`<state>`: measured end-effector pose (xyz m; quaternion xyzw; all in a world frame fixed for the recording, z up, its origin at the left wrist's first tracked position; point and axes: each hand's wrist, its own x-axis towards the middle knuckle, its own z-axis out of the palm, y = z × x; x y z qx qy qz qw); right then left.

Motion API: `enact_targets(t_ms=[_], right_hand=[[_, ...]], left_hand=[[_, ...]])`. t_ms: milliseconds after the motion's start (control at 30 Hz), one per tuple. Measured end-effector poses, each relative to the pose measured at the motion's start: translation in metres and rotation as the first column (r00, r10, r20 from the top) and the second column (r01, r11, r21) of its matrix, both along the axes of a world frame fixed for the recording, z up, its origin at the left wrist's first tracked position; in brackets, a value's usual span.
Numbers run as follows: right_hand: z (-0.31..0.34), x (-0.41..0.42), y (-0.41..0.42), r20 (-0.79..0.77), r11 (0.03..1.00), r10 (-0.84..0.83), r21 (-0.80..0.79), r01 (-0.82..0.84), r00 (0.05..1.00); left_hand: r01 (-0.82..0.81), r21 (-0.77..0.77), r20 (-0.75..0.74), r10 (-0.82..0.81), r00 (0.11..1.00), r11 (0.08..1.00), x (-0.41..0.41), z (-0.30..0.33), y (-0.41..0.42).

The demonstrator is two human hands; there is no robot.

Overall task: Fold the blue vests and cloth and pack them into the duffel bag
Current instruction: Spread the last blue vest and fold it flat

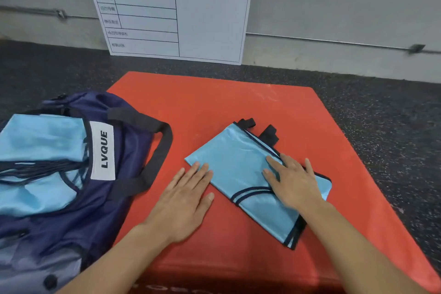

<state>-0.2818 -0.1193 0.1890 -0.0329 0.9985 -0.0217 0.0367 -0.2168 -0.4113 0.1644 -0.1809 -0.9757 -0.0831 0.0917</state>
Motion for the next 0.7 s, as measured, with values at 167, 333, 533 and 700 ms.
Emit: enact_targets(t_ms=[167,333,533,700], right_hand=[[0.003,0.043,0.019,0.013,1.0,-0.011,0.025,0.011,1.0],[0.013,0.094,0.021,-0.09,0.998,0.057,0.004,-0.057,0.994],[-0.003,0.147,0.027,-0.122,0.915,0.384,-0.08,-0.395,0.915],[-0.01,0.166,0.041,0.003,0.883,0.467,-0.056,-0.466,0.884]], left_hand=[[0.096,0.003,-0.006,-0.096,0.995,0.995,0.016,0.009,0.016],[0.205,-0.033,-0.036,-0.206,0.978,0.978,0.047,0.009,0.036],[0.297,-0.025,0.019,-0.297,0.955,0.954,0.09,0.002,0.057],[0.344,-0.131,0.011,-0.345,0.938,0.93,0.109,-0.007,0.052]])
